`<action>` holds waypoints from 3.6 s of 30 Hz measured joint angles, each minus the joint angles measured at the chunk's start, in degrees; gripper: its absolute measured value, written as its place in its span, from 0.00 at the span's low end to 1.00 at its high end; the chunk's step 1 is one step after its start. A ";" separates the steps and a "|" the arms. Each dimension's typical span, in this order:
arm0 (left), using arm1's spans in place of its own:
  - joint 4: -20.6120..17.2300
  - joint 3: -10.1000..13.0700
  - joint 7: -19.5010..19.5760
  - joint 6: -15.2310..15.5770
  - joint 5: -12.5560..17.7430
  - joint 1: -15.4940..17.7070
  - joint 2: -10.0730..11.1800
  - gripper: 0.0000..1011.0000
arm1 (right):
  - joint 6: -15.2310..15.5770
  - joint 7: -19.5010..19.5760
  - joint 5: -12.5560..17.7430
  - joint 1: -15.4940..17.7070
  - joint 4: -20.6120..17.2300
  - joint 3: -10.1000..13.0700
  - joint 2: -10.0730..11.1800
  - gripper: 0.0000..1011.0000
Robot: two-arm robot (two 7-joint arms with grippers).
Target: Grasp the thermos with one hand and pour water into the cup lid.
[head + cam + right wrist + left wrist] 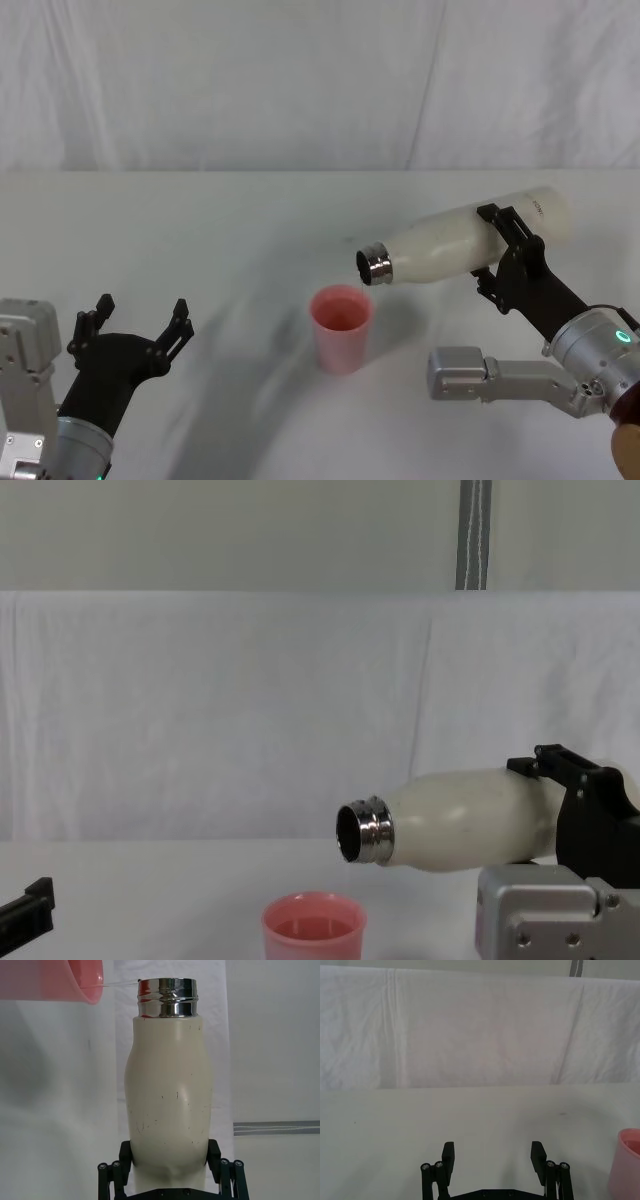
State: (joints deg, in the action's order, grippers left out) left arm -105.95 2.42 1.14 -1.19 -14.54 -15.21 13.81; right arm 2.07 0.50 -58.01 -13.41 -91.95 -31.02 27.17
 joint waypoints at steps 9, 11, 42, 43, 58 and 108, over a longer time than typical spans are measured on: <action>0.00 0.00 0.00 0.00 0.00 0.00 -0.01 0.99 | 0.04 0.00 -0.44 0.01 -0.08 -0.20 0.19 0.93; 0.00 0.00 0.00 0.00 0.00 0.00 0.00 0.99 | 0.07 0.00 -0.57 -0.01 -0.09 -0.26 0.21 0.93; 0.00 0.00 0.00 0.00 0.00 0.00 0.00 0.99 | 0.17 0.15 -0.65 0.08 -0.43 -0.28 0.28 0.93; 0.00 0.00 0.00 0.00 0.00 0.00 0.00 0.99 | 0.12 0.15 -0.53 0.09 -0.44 -0.23 0.28 0.93; 0.00 0.00 0.00 0.00 0.00 0.00 -0.01 0.99 | -4.09 -0.98 7.70 0.94 -0.87 2.38 -0.67 0.93; 0.00 0.00 0.00 0.00 0.00 0.00 -0.01 0.99 | -8.54 -17.04 73.10 10.41 0.09 24.66 -15.99 0.93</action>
State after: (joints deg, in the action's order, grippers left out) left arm -105.95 2.41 1.14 -1.19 -14.54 -15.21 13.80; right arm -6.48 -16.53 15.09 -2.99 -91.86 -6.37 11.18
